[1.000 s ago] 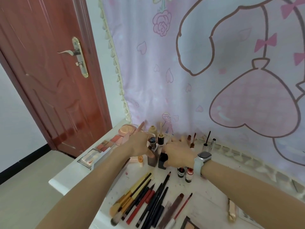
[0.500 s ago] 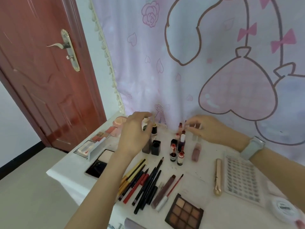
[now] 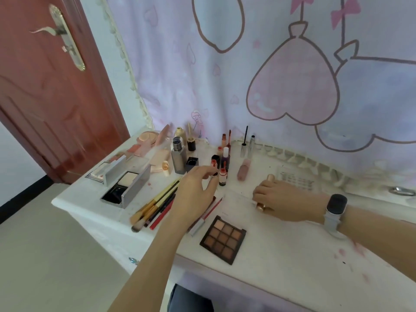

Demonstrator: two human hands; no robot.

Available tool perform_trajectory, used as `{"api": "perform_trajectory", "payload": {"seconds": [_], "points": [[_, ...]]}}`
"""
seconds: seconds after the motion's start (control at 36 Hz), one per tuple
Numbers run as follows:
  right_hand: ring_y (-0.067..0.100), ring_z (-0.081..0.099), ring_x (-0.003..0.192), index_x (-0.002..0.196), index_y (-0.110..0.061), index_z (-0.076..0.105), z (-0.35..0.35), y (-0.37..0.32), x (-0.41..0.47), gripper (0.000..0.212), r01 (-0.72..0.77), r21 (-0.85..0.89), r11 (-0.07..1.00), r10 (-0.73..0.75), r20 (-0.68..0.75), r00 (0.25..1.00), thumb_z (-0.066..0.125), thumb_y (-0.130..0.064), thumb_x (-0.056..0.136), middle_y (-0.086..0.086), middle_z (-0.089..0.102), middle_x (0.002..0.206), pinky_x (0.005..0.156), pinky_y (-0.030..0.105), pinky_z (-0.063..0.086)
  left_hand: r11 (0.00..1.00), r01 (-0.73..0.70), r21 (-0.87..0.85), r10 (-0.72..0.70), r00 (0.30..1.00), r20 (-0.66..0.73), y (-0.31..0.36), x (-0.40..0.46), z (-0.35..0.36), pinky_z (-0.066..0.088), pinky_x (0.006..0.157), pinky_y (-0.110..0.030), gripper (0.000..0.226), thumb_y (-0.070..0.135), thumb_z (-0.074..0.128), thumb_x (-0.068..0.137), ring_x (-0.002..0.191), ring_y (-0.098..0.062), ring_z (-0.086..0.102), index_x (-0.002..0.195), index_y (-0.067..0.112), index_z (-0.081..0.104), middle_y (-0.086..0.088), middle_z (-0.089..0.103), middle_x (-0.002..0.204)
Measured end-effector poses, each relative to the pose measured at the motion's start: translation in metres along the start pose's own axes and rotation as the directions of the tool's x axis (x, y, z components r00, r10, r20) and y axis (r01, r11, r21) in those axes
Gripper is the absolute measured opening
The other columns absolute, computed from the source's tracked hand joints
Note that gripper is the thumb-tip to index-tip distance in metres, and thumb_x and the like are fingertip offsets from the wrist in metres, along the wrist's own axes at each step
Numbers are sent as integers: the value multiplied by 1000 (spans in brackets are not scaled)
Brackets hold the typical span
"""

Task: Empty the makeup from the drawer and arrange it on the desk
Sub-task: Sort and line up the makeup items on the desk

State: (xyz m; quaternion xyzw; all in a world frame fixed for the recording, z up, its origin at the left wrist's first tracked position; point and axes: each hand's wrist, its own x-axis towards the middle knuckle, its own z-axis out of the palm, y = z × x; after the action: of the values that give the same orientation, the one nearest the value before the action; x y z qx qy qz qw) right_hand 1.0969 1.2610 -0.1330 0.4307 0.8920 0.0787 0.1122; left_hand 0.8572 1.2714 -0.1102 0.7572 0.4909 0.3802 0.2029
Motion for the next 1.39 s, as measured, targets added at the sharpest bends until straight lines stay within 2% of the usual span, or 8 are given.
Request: {"api": "perform_trajectory", "payload": {"seconds": [0.08,0.17,0.28,0.44,0.53,0.67,0.86,1.39], "points": [[19,38,121,125,-20,45,-4,4,0,28,43,-73,996,-44,-7,999,34,-26,100,-3,46,130,98,34,33,1000,26,-17,-26,1000,6,-2,-8,-1,34,72,4,24,18,55,92,92,0,53,115,18,62,8,60,108],[23,56,105,109,-14,60,-21,11,-4,21,20,-62,998,-38,-308,951,60,-12,88,2,61,111,85,34,43,999,23,-45,-23,1000,-13,-2,-14,-5,37,74,2,22,16,53,93,87,9,53,112,19,63,11,59,103],[24,52,84,90,-10,59,-58,21,-15,5,-91,351,932,298,-596,746,57,-14,88,4,58,89,75,32,41,996,5,-89,-11,998,-59,5,-18,-9,39,74,2,23,16,53,93,90,19,51,113,22,62,18,58,100],[3,43,51,82,-27,53,-104,-4,-23,12,200,884,422,780,-466,417,57,-18,89,-14,49,58,52,13,38,981,-108,-158,99,993,-62,33,-29,-5,40,85,-10,38,29,53,92,107,7,47,130,25,47,18,49,117],[6,45,45,81,-21,56,-106,-35,-24,12,273,941,202,803,-318,503,54,-15,92,-8,54,49,47,17,39,969,-204,-139,206,979,-2,49,-43,-1,43,87,-21,44,41,49,92,107,5,43,133,26,42,24,44,115],[6,44,41,78,-18,54,-92,-86,-24,17,272,959,81,755,-237,611,48,-9,91,-4,52,45,43,14,37,967,-255,13,255,967,2,55,-66,-2,39,52,-24,46,46,33,91,56,-5,43,117,16,55,16,43,70],[5,31,38,75,-19,50,-72,-127,-20,24,121,972,200,745,-231,626,52,-39,88,-7,42,43,40,13,27,937,-283,206,269,959,93,38,-96,-19,47,50,-33,24,23,49,91,63,-18,55,108,10,60,2,60,79],[10,46,68,103,-34,46,-39,-125,-50,22,80,837,542,455,-371,810,38,-15,94,-13,51,88,66,19,39,937,111,-332,-16,961,276,10,-113,-9,44,55,-12,33,16,67,82,63,-2,58,92,38,46,18,64,84]]}}
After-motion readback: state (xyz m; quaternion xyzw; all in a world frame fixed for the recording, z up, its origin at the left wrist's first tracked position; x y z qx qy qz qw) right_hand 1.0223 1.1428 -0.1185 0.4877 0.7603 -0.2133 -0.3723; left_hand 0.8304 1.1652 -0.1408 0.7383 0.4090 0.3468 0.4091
